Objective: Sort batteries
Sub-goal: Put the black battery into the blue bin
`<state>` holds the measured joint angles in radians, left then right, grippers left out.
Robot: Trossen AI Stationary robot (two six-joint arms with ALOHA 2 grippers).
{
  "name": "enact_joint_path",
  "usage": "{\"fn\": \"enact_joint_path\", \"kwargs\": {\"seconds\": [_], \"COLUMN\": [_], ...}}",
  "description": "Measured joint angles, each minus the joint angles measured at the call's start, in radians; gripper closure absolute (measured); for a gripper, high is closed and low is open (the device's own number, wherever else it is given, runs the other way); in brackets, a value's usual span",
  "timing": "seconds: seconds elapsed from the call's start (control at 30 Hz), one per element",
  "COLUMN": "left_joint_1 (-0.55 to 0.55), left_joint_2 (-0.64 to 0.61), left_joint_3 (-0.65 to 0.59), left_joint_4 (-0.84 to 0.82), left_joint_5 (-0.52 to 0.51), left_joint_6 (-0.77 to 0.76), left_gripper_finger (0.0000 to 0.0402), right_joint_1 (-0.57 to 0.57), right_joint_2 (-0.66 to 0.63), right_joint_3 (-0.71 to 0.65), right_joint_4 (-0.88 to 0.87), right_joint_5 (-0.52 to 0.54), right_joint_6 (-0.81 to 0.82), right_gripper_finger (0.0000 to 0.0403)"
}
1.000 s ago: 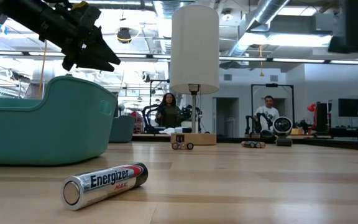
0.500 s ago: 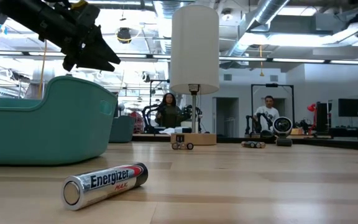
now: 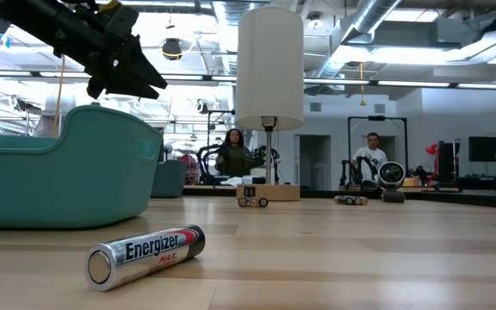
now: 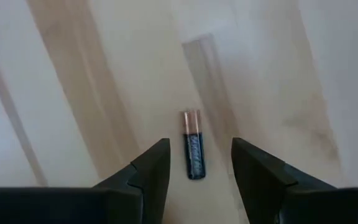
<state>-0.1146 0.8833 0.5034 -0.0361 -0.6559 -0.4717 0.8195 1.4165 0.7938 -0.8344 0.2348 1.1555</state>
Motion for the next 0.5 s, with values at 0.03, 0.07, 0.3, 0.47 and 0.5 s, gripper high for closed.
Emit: {"fn": "enact_joint_path", "kwargs": {"seconds": [0.03, 0.07, 0.3, 0.47, 0.5], "left_joint_1": [0.0, 0.0, 0.0, 0.0, 0.0], "left_joint_2": [0.0, 0.0, 0.0, 0.0, 0.0], "left_joint_3": [0.0, 0.0, 0.0, 0.0, 0.0], "left_joint_4": [0.0, 0.0, 0.0, -0.004, -0.004], "left_joint_5": [0.0, 0.0, 0.0, 0.0, 0.0], "left_joint_6": [0.0, 0.0, 0.003, 0.003, 0.003], "left_gripper_finger": [0.0229, 0.0229, 0.0229, 0.0229, 0.0229], "right_joint_1": [-0.015, -0.03, -0.152, -0.216, -0.228], "right_joint_2": [-0.006, -0.006, -0.004, -0.005, -0.005], "right_joint_3": [-0.01, -0.02, -0.059, -0.114, -0.127], "right_joint_4": [0.008, 0.009, 0.041, 0.084, 0.084], "right_joint_5": [-0.014, -0.03, -0.111, -0.17, -0.183], "right_joint_6": [-0.016, -0.031, -0.172, -0.219, -0.219], "right_gripper_finger": [0.0211, 0.0211, 0.0211, 0.0211, 0.0211]}}
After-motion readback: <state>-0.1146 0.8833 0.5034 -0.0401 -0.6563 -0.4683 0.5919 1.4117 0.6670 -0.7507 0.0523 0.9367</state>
